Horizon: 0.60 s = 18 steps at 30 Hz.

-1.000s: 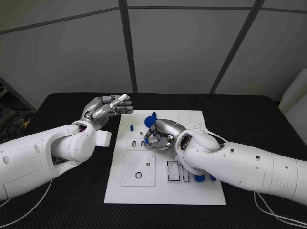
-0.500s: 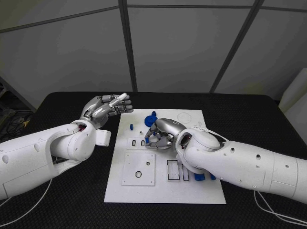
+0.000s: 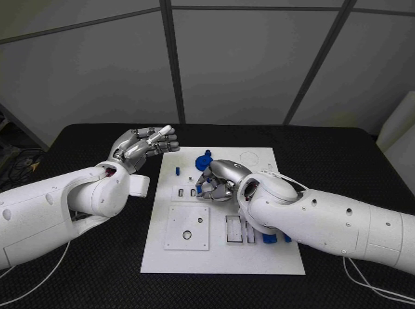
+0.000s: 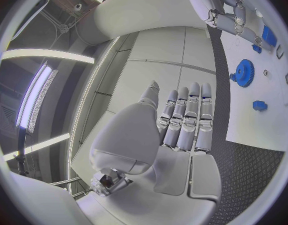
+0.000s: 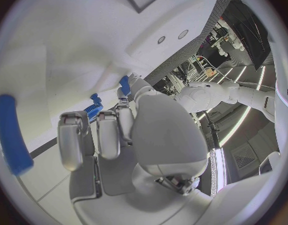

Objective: Assemble the parts on the task board

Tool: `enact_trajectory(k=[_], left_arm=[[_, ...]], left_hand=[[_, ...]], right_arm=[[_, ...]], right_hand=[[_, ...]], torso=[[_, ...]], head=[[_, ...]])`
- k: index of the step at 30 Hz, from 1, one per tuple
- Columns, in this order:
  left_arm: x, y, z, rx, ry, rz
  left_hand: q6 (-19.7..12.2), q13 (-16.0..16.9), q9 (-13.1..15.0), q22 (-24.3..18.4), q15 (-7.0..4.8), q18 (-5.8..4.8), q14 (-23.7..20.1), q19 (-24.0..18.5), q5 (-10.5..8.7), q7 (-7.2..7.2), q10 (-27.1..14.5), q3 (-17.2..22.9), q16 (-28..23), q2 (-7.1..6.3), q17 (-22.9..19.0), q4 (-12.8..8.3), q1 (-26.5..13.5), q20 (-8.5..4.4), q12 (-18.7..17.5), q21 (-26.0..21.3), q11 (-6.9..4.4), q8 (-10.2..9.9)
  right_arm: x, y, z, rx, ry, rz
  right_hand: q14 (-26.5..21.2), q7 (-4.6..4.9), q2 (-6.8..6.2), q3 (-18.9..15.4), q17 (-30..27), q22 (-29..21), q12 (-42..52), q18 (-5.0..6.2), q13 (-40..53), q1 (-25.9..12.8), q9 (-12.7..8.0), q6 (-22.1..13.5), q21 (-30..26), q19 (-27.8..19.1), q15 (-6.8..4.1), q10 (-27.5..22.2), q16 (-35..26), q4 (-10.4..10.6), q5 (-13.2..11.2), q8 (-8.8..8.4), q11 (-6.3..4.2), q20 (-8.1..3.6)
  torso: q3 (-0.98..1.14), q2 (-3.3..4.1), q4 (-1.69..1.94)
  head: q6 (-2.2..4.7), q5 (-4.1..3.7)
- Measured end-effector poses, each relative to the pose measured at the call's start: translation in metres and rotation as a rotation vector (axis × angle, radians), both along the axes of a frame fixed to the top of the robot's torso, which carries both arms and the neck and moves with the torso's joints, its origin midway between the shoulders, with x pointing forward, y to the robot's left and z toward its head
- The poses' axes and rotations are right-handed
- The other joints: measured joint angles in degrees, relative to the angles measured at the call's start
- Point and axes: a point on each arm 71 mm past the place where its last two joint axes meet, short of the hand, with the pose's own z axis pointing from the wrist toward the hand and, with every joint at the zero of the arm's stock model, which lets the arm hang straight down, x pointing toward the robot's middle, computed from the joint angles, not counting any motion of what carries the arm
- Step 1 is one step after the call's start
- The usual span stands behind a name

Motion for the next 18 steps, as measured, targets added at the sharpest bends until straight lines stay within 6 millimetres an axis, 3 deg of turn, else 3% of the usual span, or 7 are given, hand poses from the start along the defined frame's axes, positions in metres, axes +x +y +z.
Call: enact_trajectory(k=[18], left_arm=[[0.0, 0.0002, 0.0, 0.0, 0.0, 0.0]], left_hand=[[0.0, 0.0, 0.0, 0.0, 0.0, 0.0, 0.0, 0.0, 0.0, 0.0, 0.0, 0.0, 0.0, 0.0, 0.0, 0.0, 0.0, 0.0, 0.0, 0.0, 0.0, 0.0]], right_arm=[[-0.0004, -0.0007, -0.0021, -0.012, 0.008, -0.002]], right_hand=[[-0.01, 0.7, -1.17, -0.79, -0.01, 0.0, -1.33, 0.0, -0.08, -2.04, -0.06, -2.4, 0.0, 0.13, 0.43, -0.94, -0.21, 0.47, 0.02, -0.37, 0.53, 0.13]], torso=[[0.0, 0.01, -0.02]], head=[[-0.14, -0.01]])
